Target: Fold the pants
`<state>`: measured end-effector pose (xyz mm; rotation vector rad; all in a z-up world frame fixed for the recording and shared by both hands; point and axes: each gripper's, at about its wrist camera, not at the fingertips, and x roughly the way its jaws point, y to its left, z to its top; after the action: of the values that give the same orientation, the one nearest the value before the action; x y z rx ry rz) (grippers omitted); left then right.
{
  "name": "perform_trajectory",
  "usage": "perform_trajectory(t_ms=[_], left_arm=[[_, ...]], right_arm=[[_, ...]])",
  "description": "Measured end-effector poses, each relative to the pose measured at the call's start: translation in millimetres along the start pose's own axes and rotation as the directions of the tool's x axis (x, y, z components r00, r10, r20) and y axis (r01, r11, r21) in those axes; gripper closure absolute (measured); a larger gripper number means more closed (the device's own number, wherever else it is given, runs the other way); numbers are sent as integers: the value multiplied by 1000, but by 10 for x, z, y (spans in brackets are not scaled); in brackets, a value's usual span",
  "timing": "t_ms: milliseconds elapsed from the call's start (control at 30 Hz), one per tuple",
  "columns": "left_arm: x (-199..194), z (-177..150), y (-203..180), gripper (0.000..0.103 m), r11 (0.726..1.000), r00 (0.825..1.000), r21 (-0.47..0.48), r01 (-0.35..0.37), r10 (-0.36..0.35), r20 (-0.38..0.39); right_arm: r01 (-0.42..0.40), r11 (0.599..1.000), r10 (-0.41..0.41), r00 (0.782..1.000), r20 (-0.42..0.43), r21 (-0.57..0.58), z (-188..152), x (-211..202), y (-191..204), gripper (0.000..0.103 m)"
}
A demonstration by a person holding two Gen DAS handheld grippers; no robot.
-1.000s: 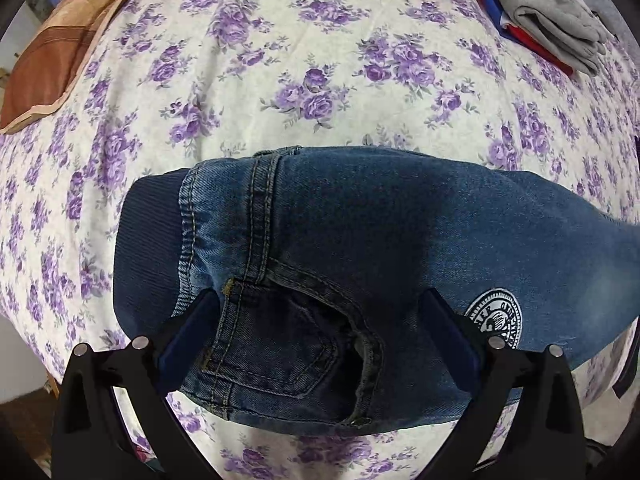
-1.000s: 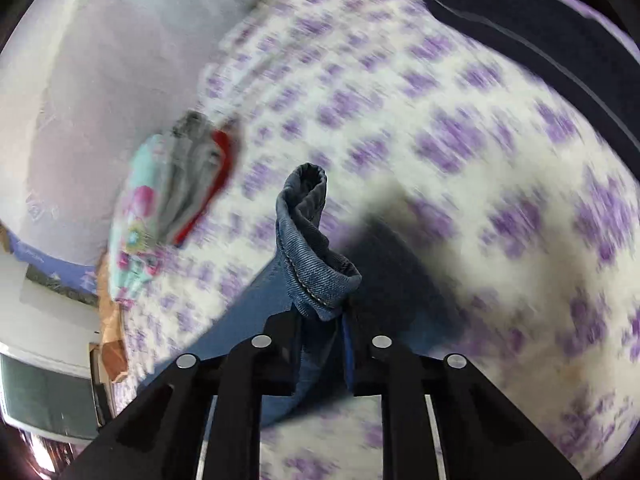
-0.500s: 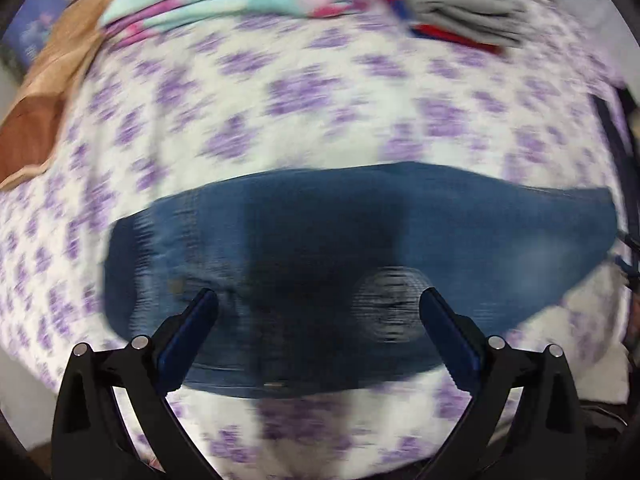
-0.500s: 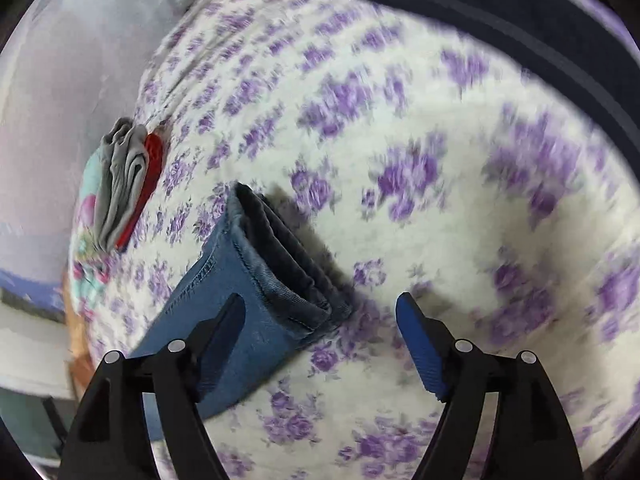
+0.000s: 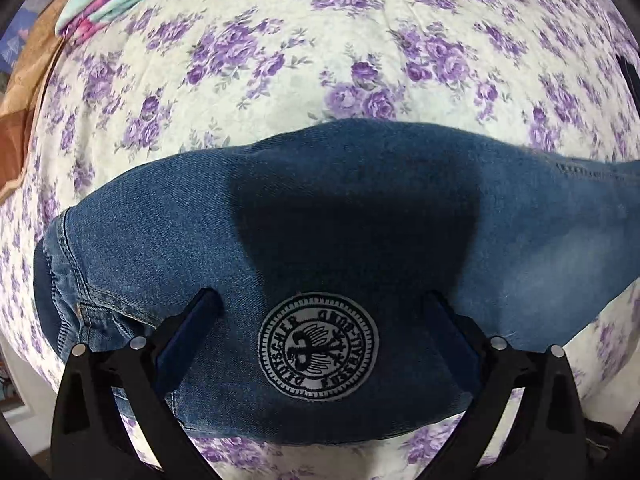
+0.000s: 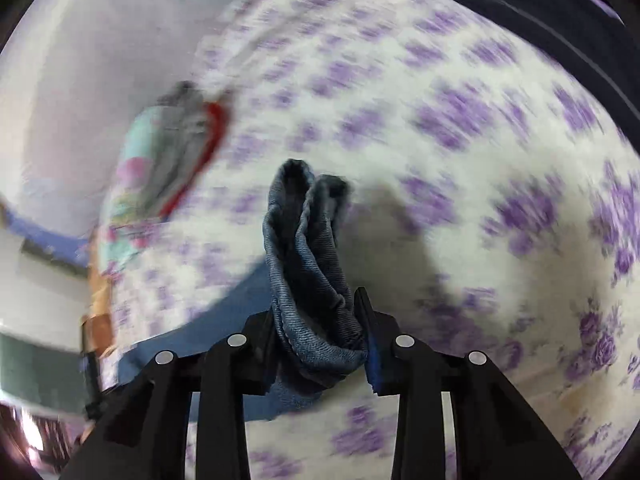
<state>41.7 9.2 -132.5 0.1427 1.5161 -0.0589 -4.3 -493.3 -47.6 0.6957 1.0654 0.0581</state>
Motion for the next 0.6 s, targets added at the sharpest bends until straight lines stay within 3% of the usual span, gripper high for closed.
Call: perform_trajectory(t_ms=[100, 233, 400, 500, 533, 600], left_arm=[[-50, 14, 5, 5, 1000, 1000, -9, 17, -17, -2], [-228, -7, 81, 5, 996, 996, -35, 80, -78, 42], [-460, -49, 383, 5, 992, 991, -90, 90, -80, 109], [-456, -90, 582, 5, 987, 991, -137, 88, -72, 114], [-443, -106, 645, 5, 984, 991, -153, 90, -73, 111], [-394, -144, 762, 5, 980, 992, -176, 94, -77, 98]], right_arm=[[-97, 985, 94, 995, -28, -140, -33, -150, 534, 69], [-244, 907, 186, 963, -193, -343, -382, 106, 1410, 70], [-330, 800, 118, 906, -407, -502, -1026, 928, 2159, 69], [-310, 783, 13, 875, -484, -539, -1365, 1505, 2292, 44], [-317, 781, -16, 851, -524, -538, -1471, 1698, 2297, 37], [-313, 780, -34, 843, -537, -542, -1571, 1758, 2335, 28]])
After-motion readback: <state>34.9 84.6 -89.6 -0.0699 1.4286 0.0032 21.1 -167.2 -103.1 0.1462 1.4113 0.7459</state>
